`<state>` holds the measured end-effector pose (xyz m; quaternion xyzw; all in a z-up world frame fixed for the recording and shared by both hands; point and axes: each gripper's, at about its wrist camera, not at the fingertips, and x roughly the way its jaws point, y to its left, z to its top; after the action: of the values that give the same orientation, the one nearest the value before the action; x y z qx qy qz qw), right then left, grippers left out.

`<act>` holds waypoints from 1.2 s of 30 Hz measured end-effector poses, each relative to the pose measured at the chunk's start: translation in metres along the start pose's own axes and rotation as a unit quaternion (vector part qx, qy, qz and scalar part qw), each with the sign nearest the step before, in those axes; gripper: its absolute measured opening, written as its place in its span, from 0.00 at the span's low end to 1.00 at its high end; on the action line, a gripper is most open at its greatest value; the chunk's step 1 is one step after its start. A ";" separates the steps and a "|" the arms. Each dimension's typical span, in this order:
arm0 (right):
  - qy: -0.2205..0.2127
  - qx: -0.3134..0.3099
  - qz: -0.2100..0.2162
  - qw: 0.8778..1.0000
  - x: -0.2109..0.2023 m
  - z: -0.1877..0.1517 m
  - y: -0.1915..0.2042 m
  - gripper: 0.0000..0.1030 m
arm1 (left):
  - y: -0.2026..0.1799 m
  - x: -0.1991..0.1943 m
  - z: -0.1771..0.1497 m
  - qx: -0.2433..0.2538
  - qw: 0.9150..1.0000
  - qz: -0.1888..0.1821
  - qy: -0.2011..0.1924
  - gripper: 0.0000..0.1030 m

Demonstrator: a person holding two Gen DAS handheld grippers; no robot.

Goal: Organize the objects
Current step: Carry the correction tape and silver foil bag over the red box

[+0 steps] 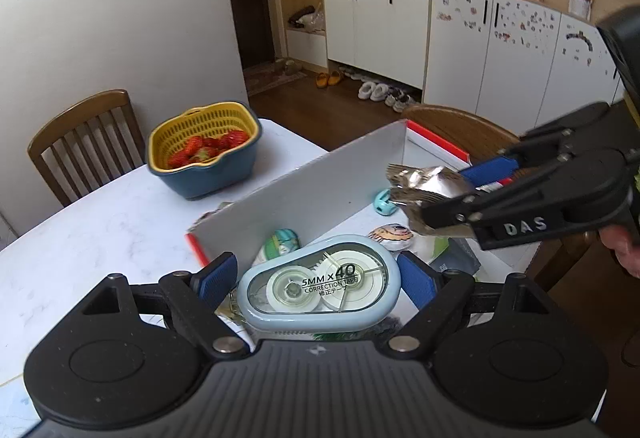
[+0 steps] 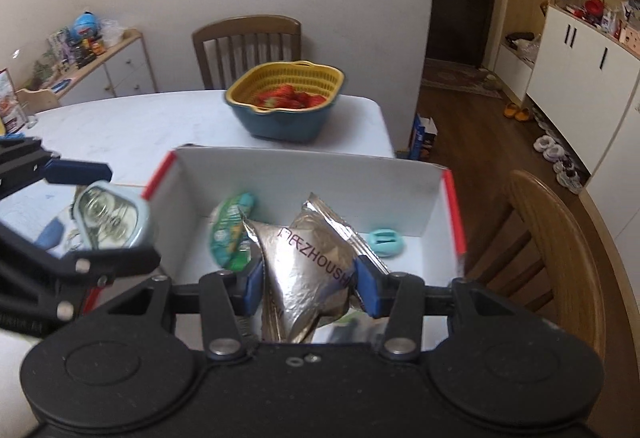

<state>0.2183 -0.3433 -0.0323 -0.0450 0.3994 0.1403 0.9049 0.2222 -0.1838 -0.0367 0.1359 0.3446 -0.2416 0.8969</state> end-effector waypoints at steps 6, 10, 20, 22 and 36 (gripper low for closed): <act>0.020 0.002 0.003 1.000 0.025 0.007 -0.018 0.44 | -0.013 0.029 0.005 0.001 1.000 0.002 0.026 0.84; 0.033 0.002 0.004 0.999 0.043 0.014 -0.023 0.44 | -0.021 0.048 0.008 0.005 0.999 0.002 0.040 0.84; 0.073 -0.030 0.003 0.997 0.084 0.028 -0.025 0.44 | -0.035 0.085 0.012 0.021 0.997 -0.004 0.073 0.84; 0.084 -0.034 0.005 0.996 0.090 0.028 -0.026 0.44 | -0.037 0.090 0.013 0.024 0.996 -0.007 0.081 0.84; 0.110 -0.024 0.024 0.993 0.108 0.030 -0.036 0.46 | -0.038 0.130 0.016 0.017 0.986 -0.027 0.163 0.84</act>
<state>0.3192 -0.3482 -0.0927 -0.0723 0.4943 0.1655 0.8503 0.2951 -0.2668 -0.1167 0.1791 0.4857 -0.2464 0.8193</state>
